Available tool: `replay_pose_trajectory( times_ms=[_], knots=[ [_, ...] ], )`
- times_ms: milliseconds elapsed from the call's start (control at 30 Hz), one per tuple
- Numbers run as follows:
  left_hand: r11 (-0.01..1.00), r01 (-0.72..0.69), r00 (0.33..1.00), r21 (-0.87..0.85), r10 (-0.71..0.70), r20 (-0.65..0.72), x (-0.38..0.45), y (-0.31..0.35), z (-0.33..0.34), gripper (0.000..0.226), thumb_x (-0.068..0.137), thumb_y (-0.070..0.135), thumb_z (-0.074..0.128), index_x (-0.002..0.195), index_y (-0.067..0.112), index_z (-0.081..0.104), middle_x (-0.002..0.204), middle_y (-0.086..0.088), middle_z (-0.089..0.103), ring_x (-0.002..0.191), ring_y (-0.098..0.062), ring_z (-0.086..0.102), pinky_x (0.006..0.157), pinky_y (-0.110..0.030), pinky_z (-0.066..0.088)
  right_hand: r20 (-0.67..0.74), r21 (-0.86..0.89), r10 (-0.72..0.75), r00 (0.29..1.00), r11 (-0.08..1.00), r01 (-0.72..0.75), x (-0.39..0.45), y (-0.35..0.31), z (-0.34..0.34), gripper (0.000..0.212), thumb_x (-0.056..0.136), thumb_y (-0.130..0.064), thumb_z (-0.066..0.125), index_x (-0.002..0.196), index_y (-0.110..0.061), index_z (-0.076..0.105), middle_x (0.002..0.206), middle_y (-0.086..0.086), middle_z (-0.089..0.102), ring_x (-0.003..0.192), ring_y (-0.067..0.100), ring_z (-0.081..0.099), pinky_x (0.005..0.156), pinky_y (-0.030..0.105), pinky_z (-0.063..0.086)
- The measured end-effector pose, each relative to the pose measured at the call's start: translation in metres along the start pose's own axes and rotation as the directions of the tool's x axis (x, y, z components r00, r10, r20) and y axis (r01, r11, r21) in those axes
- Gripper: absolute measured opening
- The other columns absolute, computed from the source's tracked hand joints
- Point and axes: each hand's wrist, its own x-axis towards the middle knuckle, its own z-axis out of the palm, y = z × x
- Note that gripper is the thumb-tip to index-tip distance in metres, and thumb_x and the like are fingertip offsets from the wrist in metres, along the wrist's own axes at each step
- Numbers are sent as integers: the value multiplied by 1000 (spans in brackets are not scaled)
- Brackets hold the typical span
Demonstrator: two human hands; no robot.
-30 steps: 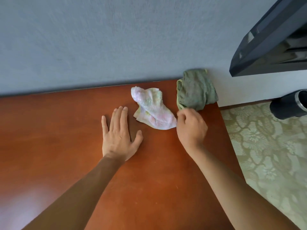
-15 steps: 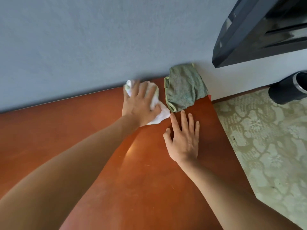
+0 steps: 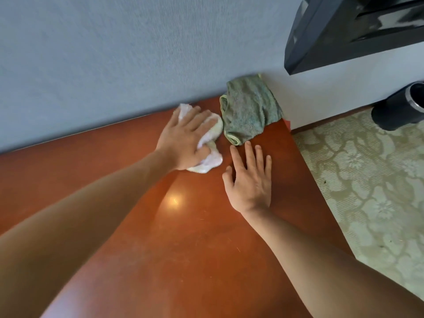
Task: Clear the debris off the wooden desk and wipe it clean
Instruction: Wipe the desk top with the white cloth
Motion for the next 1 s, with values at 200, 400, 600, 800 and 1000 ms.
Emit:
replay_pose_trajectory(
  times_ms=[200,400,600,800,1000],
  knots=[
    [996,21,999,-87,-25,-37,-54,45,12,77,94,54,26,162,20,33,169,-3,29,159,-30,17,124,-65,10,-23,34,-13,1000,999,14,1,5,3,57,102,-39,41,157,-25,44,167,13,34,156,37,25,128,58,15],
    [987,133,991,-86,-134,-4,-80,56,16,80,89,54,30,162,23,31,170,-2,26,160,-26,11,127,-59,7,38,109,-72,997,992,68,-3,13,-1,60,100,-43,34,158,-28,43,169,10,31,157,33,23,128,53,16],
    [938,312,949,-149,-316,-5,-85,85,12,80,89,52,29,162,20,29,170,-4,22,159,-30,9,125,-62,10,126,-56,-91,988,994,99,-39,61,-8,67,102,-67,17,164,-44,12,175,5,6,161,31,2,126,63,0],
    [996,-35,999,-87,32,-36,-128,82,22,78,87,52,41,158,20,40,165,-5,36,157,-34,23,122,-66,19,109,-9,-72,991,997,73,-38,59,-8,64,102,-65,22,163,-44,21,174,1,13,161,29,6,126,65,4],
    [974,177,983,-144,-182,-21,-140,140,21,81,89,53,40,161,17,35,168,-10,29,159,-37,13,123,-67,12,123,-3,-68,990,998,69,-36,60,-7,65,101,-65,25,162,-44,24,174,1,14,161,29,6,126,65,6]
  ],
)
